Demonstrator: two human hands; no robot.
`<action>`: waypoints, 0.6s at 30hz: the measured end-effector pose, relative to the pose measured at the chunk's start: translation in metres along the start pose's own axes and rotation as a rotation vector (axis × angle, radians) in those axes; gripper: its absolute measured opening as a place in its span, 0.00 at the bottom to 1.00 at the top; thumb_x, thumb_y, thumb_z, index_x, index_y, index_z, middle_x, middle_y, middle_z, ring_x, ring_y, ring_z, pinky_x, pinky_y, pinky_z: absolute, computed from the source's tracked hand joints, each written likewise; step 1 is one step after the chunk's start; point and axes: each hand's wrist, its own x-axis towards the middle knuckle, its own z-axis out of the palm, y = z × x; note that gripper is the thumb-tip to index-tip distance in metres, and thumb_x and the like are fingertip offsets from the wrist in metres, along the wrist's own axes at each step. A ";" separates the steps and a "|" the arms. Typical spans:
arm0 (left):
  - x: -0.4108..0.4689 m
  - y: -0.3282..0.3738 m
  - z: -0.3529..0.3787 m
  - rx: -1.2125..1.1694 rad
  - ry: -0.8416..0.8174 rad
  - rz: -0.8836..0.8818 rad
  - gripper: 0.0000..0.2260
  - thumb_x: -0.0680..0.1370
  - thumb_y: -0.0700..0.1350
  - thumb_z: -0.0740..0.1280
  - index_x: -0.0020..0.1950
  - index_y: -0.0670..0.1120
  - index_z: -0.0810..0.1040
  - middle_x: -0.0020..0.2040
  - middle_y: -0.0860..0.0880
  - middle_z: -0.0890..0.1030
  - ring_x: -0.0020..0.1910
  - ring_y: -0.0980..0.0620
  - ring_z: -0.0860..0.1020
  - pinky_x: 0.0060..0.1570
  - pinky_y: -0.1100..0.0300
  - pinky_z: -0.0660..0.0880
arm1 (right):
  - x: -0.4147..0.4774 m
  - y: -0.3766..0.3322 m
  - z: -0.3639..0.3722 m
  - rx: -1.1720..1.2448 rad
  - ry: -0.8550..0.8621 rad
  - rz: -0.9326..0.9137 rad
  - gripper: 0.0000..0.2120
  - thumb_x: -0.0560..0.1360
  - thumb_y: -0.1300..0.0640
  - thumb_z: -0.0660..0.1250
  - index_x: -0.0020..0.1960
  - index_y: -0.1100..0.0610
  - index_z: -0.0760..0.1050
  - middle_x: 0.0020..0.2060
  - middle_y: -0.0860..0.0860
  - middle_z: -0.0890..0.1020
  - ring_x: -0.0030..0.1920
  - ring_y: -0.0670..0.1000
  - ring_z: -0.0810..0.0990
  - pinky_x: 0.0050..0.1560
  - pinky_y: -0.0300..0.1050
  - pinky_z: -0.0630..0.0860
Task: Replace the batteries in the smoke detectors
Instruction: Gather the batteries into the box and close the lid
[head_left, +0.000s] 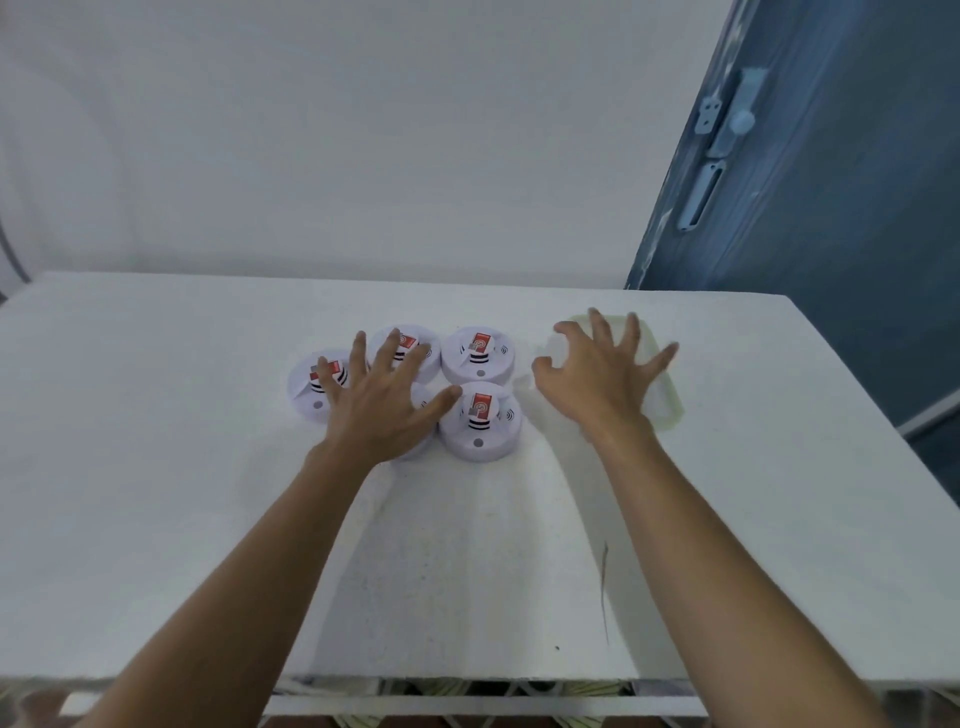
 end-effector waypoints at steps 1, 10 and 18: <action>0.001 0.002 0.002 0.006 -0.022 -0.004 0.39 0.71 0.77 0.46 0.78 0.60 0.55 0.80 0.52 0.52 0.79 0.41 0.47 0.69 0.29 0.43 | 0.002 0.007 -0.002 0.002 -0.060 0.035 0.28 0.75 0.41 0.59 0.75 0.39 0.63 0.81 0.48 0.55 0.80 0.63 0.43 0.68 0.79 0.36; 0.000 0.005 0.010 0.049 -0.039 -0.022 0.38 0.70 0.78 0.44 0.77 0.63 0.53 0.80 0.52 0.51 0.78 0.41 0.53 0.69 0.27 0.42 | 0.002 0.007 -0.001 0.004 -0.145 0.065 0.30 0.77 0.49 0.56 0.78 0.40 0.54 0.81 0.47 0.52 0.79 0.68 0.43 0.68 0.78 0.50; 0.000 0.005 0.009 0.026 -0.054 -0.028 0.40 0.69 0.78 0.44 0.78 0.61 0.54 0.80 0.52 0.52 0.78 0.41 0.52 0.69 0.27 0.42 | 0.002 0.006 -0.004 0.048 -0.175 0.073 0.31 0.78 0.46 0.57 0.79 0.42 0.54 0.82 0.48 0.51 0.79 0.67 0.42 0.69 0.79 0.45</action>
